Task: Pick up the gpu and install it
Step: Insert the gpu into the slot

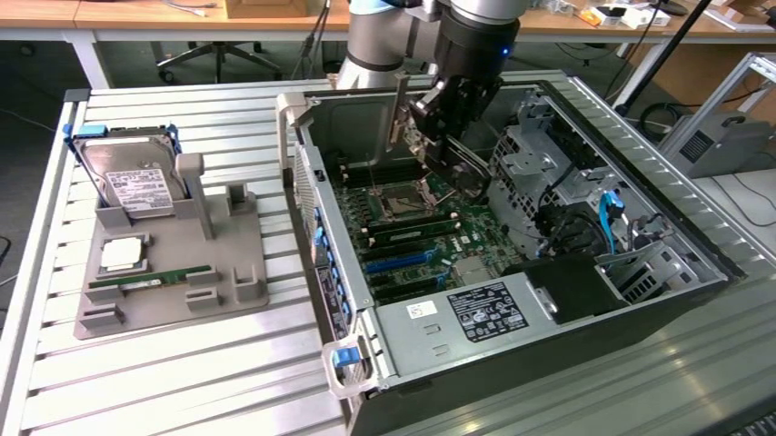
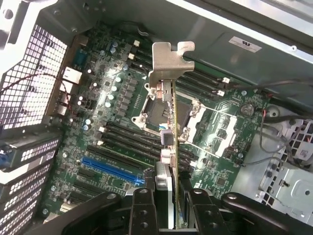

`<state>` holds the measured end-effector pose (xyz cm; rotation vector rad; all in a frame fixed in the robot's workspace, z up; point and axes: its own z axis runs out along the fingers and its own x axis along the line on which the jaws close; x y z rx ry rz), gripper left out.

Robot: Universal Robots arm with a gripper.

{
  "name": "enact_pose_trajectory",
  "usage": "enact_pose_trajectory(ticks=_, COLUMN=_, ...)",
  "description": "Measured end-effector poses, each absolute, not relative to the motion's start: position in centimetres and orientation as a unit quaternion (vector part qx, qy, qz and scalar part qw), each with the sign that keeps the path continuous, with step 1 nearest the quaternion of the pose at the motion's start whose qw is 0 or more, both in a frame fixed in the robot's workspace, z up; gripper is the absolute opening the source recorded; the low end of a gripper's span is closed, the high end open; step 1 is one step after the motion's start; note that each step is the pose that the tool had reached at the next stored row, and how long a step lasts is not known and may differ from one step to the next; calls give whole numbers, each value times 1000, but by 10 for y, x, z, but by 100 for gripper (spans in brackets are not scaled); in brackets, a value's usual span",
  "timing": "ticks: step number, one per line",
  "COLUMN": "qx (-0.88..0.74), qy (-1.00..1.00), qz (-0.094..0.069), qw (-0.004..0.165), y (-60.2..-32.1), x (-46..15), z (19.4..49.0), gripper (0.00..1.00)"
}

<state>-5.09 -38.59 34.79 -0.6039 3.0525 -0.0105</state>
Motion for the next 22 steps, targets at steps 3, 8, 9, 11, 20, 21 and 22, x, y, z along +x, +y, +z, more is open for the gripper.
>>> enact_pose_trajectory(ticks=3, qx=-210, qy=978, qz=-3, qw=15, y=-386, x=-51, z=348, gripper=30)
enact_pose_trajectory(ticks=8, qx=-237, qy=971, qz=-3, qw=15, y=-386, x=-51, z=348, gripper=30)
enact_pose_trajectory(ticks=9, qx=-247, qy=969, qz=-3, qw=15, y=-386, x=-51, z=348, gripper=30)
enact_pose_trajectory(ticks=11, qx=-260, qy=965, qz=-2, qw=15, y=-386, x=-51, z=348, gripper=30)
enact_pose_trajectory(ticks=20, qx=-306, qy=952, qz=-2, qw=15, y=-386, x=-51, z=348, gripper=30)
enact_pose_trajectory(ticks=21, qx=-319, qy=948, qz=-1, qw=15, y=-386, x=-51, z=348, gripper=30)
enact_pose_trajectory(ticks=22, qx=-327, qy=945, qz=-1, qw=15, y=-386, x=-51, z=348, gripper=30)
